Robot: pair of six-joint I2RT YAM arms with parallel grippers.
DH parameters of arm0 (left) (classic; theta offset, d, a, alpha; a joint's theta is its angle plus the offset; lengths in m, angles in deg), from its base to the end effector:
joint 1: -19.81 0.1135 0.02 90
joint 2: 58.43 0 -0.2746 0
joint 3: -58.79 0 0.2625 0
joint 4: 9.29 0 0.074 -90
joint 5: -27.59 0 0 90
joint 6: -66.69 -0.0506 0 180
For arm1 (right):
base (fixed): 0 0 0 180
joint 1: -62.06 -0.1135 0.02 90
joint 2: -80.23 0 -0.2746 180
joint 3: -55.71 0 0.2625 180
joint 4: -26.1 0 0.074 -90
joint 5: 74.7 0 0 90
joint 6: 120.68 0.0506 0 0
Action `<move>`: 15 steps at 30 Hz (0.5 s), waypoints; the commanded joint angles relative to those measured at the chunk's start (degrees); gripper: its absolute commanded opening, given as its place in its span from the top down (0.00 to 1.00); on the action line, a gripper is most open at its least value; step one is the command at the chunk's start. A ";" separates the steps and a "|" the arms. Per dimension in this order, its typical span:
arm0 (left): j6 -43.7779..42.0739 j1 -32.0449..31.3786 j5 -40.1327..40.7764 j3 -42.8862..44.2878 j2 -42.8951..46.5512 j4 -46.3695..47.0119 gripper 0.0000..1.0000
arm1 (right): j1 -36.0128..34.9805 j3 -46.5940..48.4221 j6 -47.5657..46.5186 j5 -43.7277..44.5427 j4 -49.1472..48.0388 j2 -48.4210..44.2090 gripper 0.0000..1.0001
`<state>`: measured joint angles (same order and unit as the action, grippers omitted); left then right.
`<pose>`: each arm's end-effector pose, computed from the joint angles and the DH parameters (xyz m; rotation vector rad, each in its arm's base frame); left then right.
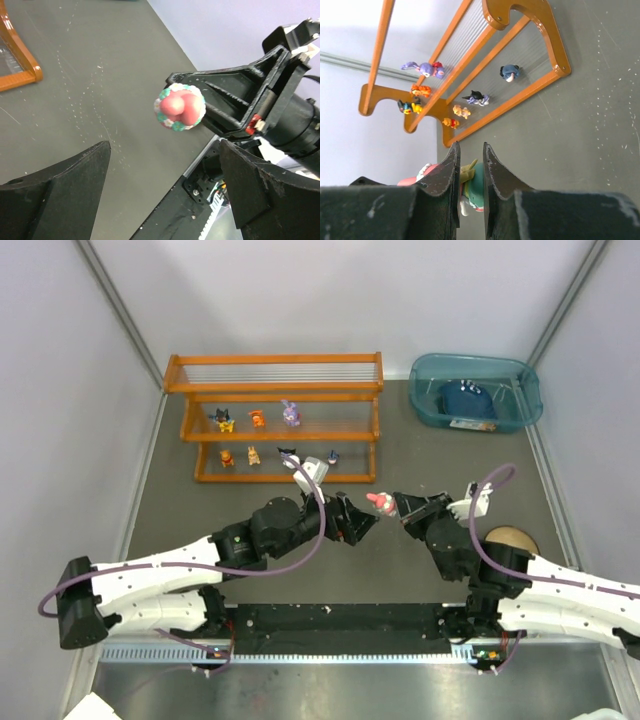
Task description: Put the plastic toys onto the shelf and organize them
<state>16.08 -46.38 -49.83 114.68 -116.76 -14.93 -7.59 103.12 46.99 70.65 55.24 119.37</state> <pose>0.1151 -0.2337 0.3187 0.2562 1.8384 -1.1542 0.0956 0.1382 0.2880 0.7563 1.7086 0.9025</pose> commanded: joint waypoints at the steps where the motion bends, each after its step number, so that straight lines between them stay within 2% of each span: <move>1: -6.34 -0.87 2.97 1.63 -0.47 5.51 0.05 | -0.67 1.58 1.34 0.46 0.77 -3.45 1.00; 10: -11.88 -2.97 5.17 0.74 -3.90 16.75 0.04 | -0.67 2.72 7.67 -0.77 2.45 -3.98 1.00; 15: -15.14 -5.35 7.01 2.50 -7.06 18.00 0.04 | -0.67 3.16 10.84 -0.86 3.23 -3.98 1.00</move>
<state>4.85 -50.16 -45.00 114.98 -122.22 -2.54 -7.59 103.14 54.01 69.47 58.52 115.65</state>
